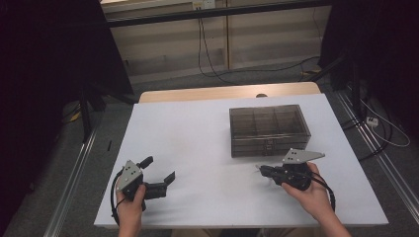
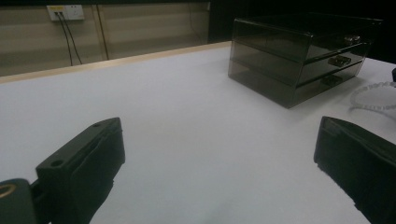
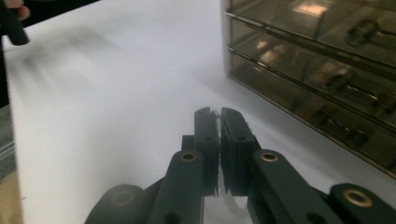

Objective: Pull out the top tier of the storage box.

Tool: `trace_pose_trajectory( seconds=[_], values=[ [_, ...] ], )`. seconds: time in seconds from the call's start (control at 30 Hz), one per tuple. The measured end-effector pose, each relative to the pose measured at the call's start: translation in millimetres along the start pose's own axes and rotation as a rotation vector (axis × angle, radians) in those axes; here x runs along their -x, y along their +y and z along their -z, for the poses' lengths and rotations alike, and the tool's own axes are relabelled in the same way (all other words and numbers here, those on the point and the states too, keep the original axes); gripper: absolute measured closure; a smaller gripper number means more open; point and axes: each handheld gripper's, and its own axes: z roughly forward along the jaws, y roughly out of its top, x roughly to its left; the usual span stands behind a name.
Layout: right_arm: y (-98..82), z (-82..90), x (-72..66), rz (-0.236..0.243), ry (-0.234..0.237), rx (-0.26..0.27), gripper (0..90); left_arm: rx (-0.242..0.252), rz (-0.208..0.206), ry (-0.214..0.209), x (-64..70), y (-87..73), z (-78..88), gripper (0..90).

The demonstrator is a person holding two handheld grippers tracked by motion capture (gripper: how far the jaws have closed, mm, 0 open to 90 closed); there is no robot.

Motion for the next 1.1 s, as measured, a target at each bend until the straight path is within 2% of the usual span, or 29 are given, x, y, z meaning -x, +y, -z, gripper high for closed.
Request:
trace_pose_trajectory(
  seconds=[0.1, 0.17, 0.33, 0.6, 0.93, 1.1],
  values=[
    [2.5, 1.5, -4.4, 0.009, 0.013, 0.018, 86.5, -0.001, 0.001, 0.002, 0.0, -0.1, -0.3, 2.2],
    [3.2, 1.2, -5.2, 0.001, 0.04, 0.034, 86.6, -0.001, 0.001, 0.0, 0.2, -0.3, -0.5, 2.2],
    [3.3, -1.8, -10.5, 0.027, 0.039, 0.039, 86.5, 0.0, 0.006, -0.002, 0.9, -0.4, -0.5, 2.2],
    [9.5, -5.9, -24.8, 0.042, 0.09, 0.064, 86.5, -0.002, 0.003, -0.004, 0.7, -0.4, -0.8, 2.2],
    [8.9, -16.1, -40.2, 0.077, 0.138, 0.048, 86.5, 0.001, 0.005, -0.005, 1.0, 0.0, -0.9, 2.2],
    [5.7, -19.8, -44.2, 0.077, 0.159, 0.037, 86.4, 0.002, 0.001, -0.002, 0.7, 0.2, -0.2, 2.2]
  ],
)
